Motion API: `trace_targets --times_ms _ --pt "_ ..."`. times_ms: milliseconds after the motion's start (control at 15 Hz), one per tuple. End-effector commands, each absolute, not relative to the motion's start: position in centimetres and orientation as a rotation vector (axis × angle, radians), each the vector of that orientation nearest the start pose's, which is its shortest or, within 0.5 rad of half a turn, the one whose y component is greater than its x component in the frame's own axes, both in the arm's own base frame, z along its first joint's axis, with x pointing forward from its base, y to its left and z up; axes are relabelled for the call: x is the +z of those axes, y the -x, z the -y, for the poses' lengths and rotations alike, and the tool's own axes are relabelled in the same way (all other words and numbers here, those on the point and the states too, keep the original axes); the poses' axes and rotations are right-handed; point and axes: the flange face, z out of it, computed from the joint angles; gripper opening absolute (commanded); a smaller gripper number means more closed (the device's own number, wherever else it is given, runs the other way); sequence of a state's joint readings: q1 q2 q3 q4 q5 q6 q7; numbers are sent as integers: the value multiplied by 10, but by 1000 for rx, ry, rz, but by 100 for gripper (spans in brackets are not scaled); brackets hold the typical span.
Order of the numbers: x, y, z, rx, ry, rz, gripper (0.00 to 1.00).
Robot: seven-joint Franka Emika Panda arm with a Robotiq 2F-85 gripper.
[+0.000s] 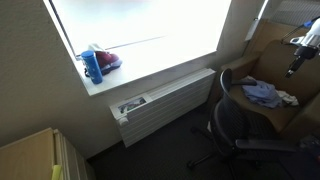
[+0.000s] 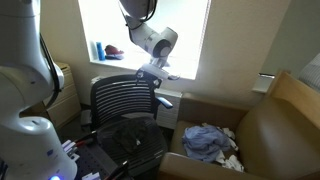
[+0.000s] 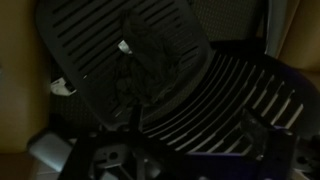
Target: Make the chair face the couch, remove the clothes on it, and then put them on the couch
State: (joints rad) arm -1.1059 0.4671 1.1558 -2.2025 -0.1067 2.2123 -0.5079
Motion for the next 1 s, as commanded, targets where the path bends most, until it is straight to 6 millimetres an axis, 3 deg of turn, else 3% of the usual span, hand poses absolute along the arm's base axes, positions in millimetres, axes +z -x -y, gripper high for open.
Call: trace_targets --times_ms 0,200,533,733,867,933 --pt "208 -488 -68 356 2566 992 100" --pt "161 -468 -105 512 2528 1188 100" --pt "118 -473 -130 362 2659 1512 100" --pt "107 -480 -137 124 2729 1607 100" --pt "105 -489 -138 -76 2774 1573 100" --pt "108 -488 -140 44 2748 1578 100"
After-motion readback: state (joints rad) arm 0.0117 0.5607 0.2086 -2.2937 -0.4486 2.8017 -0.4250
